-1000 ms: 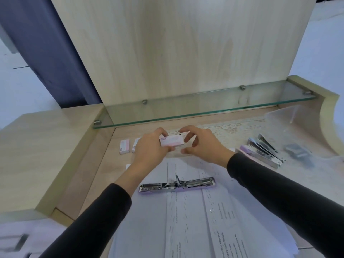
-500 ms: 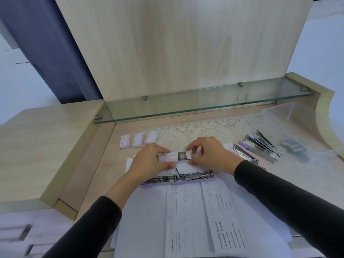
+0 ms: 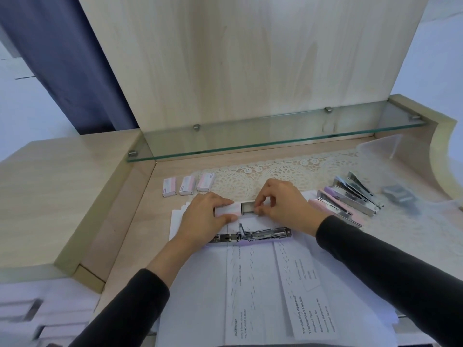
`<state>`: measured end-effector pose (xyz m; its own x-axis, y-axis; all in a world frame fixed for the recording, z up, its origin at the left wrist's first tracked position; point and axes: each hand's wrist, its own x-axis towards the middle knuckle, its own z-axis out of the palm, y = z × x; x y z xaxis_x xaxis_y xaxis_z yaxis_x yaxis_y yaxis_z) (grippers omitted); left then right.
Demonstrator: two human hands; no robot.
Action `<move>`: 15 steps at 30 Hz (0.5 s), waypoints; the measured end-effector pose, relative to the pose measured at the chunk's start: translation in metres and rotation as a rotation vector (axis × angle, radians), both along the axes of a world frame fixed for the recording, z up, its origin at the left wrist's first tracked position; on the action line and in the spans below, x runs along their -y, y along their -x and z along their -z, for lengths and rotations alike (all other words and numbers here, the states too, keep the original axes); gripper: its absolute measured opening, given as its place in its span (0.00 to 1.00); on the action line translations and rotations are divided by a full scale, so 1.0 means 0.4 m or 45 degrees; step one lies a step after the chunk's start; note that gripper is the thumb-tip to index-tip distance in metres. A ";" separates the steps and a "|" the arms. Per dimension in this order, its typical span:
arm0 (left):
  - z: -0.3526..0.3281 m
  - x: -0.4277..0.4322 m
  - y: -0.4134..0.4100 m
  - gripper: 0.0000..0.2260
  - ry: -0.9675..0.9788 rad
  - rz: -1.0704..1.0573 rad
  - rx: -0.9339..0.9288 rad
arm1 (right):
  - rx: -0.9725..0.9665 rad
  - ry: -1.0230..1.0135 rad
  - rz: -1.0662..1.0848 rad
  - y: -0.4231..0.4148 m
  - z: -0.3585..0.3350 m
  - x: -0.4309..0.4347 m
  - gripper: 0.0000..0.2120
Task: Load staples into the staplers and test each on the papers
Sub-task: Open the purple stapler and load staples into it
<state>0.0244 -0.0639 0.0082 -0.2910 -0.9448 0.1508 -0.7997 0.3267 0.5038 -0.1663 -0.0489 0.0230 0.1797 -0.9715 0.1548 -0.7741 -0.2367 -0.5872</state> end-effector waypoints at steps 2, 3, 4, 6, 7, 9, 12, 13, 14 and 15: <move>0.003 -0.004 0.001 0.17 0.024 -0.008 -0.004 | -0.011 0.007 0.007 -0.010 -0.001 -0.001 0.04; 0.003 -0.007 0.001 0.18 0.035 -0.009 -0.005 | -0.037 0.015 0.013 -0.015 -0.003 -0.002 0.04; 0.004 -0.008 0.001 0.18 0.045 -0.009 -0.004 | -0.067 0.018 0.017 -0.019 -0.005 -0.002 0.05; 0.004 -0.011 0.002 0.18 0.057 -0.011 0.006 | -0.111 0.010 0.023 -0.026 -0.012 -0.001 0.05; 0.003 -0.012 0.003 0.18 0.063 -0.011 0.015 | -0.125 0.000 0.024 -0.028 -0.015 0.001 0.05; 0.002 -0.014 0.004 0.18 0.072 -0.009 0.034 | -0.173 -0.015 0.013 -0.033 -0.023 0.004 0.04; -0.002 -0.016 0.003 0.18 0.074 -0.008 0.049 | -0.234 -0.051 -0.002 -0.040 -0.028 0.011 0.04; -0.003 -0.016 0.003 0.19 0.076 -0.005 0.053 | -0.232 -0.070 -0.002 -0.041 -0.029 0.013 0.04; -0.004 -0.016 0.003 0.19 0.079 0.000 0.056 | -0.232 -0.087 -0.002 -0.042 -0.030 0.015 0.05; -0.005 -0.016 0.004 0.19 0.083 0.002 0.059 | -0.244 -0.094 -0.005 -0.042 -0.032 0.016 0.05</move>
<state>0.0228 -0.0575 0.0101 -0.3008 -0.9329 0.1982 -0.8209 0.3591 0.4440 -0.1495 -0.0553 0.0359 0.2030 -0.9781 0.0457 -0.8723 -0.2018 -0.4454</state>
